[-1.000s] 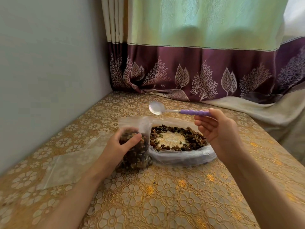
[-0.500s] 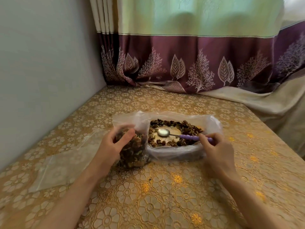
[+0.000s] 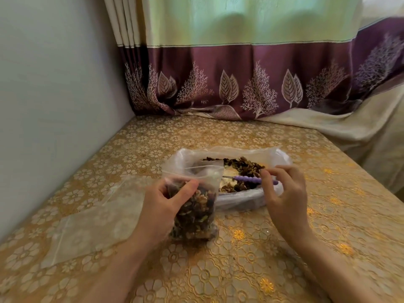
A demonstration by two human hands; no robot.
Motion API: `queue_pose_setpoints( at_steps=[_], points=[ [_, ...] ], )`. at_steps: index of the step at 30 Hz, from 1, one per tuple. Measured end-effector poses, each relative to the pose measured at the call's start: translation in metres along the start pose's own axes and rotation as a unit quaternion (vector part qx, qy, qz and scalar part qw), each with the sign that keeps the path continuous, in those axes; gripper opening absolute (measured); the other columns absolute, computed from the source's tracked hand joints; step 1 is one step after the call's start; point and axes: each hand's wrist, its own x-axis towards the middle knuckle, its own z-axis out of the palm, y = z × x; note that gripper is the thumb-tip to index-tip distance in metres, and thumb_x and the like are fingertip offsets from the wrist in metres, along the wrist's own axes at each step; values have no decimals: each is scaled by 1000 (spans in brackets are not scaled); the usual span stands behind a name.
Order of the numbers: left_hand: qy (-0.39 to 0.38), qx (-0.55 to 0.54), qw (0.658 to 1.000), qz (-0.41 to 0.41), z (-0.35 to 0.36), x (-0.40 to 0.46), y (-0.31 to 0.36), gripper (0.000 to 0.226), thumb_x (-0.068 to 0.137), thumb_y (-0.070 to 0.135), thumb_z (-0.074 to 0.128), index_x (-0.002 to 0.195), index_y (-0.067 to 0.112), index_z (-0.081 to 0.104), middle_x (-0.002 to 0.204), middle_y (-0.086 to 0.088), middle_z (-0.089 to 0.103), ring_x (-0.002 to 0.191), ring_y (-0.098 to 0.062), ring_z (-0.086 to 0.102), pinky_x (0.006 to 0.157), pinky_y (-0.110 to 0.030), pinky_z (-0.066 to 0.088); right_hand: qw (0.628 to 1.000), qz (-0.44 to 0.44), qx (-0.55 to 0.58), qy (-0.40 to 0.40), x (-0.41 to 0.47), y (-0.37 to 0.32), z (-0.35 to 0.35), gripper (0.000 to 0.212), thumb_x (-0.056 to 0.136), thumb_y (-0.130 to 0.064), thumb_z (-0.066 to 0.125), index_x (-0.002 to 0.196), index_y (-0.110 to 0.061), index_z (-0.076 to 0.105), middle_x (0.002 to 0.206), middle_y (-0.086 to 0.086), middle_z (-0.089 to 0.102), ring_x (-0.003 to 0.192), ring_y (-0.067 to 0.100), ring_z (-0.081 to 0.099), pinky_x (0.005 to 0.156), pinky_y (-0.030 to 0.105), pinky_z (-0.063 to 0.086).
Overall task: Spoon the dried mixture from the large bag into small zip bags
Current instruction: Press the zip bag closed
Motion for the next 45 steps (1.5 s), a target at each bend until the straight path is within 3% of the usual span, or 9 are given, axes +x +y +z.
queue_pose_setpoints(
  at_steps=[4,7,13,20,22,28,35,40,45],
  points=[
    [-71,40,996,37,20,-12,5,16,69,50,62,77,43,74,85,17,72,89,3,64,74,-12,50,954,73,263,-124,-8,-24,-7,23,89,-43,48,94,-30,65,80,-10,68,74,2,60,61,12,44],
    [-56,-6,998,-10,23,-11,3,26,65,50,65,81,34,76,87,9,74,90,-3,67,72,-12,50,917,100,316,-223,-13,-25,-6,30,86,-45,47,100,-29,67,88,-18,71,77,-3,64,63,10,47],
    [-50,-31,998,-23,25,-12,5,25,65,39,69,82,23,77,85,3,74,86,-7,69,65,-10,49,886,125,354,-271,-21,-34,-3,18,83,-39,57,90,-33,74,91,-9,72,87,5,66,72,15,50],
    [-41,-24,999,-9,15,-7,8,25,64,44,67,77,25,76,82,0,74,82,-10,68,67,-14,51,868,196,382,-251,-22,-34,1,11,78,-32,66,69,-28,71,77,1,71,78,15,65,76,29,53],
    [-37,-22,999,11,12,-6,11,24,64,42,68,77,24,77,82,0,74,82,-11,68,68,-16,51,860,198,403,-242,-21,-36,0,15,71,-38,66,65,-25,70,73,4,69,75,16,65,72,27,52],
    [-48,-41,998,27,12,-7,15,20,63,35,69,73,19,77,76,-2,73,77,-10,68,65,-15,51,842,196,457,-211,-15,-42,-7,18,73,-30,61,72,-21,76,75,1,73,72,11,69,64,16,52],
    [-83,-18,996,35,5,-5,15,10,67,25,68,71,20,75,69,0,72,69,-8,68,62,-13,50,845,192,451,-215,-14,-47,-11,17,74,-30,62,73,-19,75,74,0,73,71,10,69,60,15,51],
    [-118,13,992,50,-5,-2,17,16,73,33,64,75,23,77,76,-2,74,78,-15,68,75,-18,51,848,207,445,-197,-13,-47,-13,20,71,-34,63,78,-21,77,75,3,73,69,13,68,58,19,53],
    [-138,16,990,30,-11,0,19,21,71,33,64,82,19,76,82,-5,74,84,-20,69,73,-21,53,851,220,440,-182,-11,-46,-14,21,67,-35,66,74,-18,76,71,3,70,63,17,62,53,21,52]
  ],
)
